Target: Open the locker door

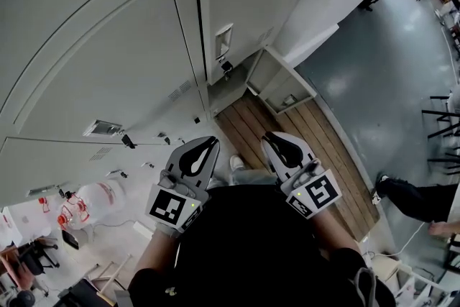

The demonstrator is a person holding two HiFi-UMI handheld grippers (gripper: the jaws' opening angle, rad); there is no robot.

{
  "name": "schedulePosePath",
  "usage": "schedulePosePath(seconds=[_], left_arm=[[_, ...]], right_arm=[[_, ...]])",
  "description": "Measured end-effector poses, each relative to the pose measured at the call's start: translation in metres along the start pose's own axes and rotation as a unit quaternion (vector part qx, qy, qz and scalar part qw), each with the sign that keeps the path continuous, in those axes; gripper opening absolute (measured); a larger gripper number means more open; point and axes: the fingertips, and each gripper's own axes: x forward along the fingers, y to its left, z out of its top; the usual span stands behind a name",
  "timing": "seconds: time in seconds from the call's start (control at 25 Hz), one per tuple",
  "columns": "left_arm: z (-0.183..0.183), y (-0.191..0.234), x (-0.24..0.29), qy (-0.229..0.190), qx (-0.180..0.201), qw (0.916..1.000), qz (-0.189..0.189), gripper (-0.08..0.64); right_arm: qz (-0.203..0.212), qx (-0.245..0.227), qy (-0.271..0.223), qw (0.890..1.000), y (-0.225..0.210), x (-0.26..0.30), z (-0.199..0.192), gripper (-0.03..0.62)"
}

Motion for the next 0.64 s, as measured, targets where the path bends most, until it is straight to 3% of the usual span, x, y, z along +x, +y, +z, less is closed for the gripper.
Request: schedulePosePath(seconds=[0.64], left_arm=[[0.0014, 0.0035, 0.0101, 0.007, 0.004, 0.9999, 0.015, 0.024]], right_arm=[[0.007, -0.007, -0.004, 1.000, -0.0087, 0.0050, 0.0002, 0.055]])
